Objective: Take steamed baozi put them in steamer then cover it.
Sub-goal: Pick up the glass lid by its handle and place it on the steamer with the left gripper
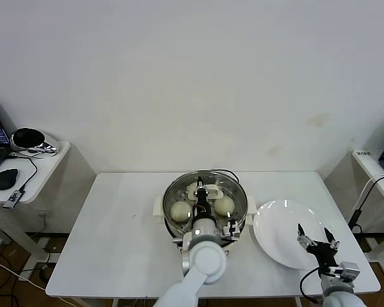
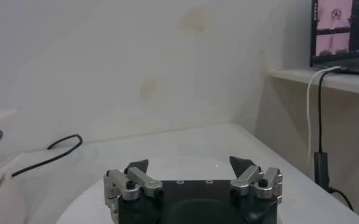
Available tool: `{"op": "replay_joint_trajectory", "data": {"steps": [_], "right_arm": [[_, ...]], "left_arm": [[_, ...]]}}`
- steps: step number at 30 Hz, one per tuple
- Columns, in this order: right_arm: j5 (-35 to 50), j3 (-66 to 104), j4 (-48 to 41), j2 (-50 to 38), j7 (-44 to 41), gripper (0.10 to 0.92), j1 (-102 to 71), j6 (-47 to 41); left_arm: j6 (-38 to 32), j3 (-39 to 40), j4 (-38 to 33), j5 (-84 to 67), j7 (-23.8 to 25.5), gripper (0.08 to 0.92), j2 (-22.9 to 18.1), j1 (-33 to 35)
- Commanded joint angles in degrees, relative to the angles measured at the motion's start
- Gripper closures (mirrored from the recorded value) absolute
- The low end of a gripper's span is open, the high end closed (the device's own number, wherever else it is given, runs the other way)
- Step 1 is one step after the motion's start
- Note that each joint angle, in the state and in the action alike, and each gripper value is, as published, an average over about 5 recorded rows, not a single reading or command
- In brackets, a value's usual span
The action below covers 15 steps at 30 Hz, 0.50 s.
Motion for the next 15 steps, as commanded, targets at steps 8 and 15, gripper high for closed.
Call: {"op": "replay_joint_trajectory", "data": {"steps": [8,15], "right_arm": [[-0.39,-0.16,0.01,0.51,-0.02,0.203,0.09,0.05],[-0.49,-0.19,-0.04,0.6,-0.03,0.203,0.07,0.13]], "left_arm": [[2.41,-0.25,0.63,-0.09,0.08,0.85,-0.07,0.27],[2.36,-0.06,0.95,-0.05,-0.21,0.85,-0.02,0.6]]}}
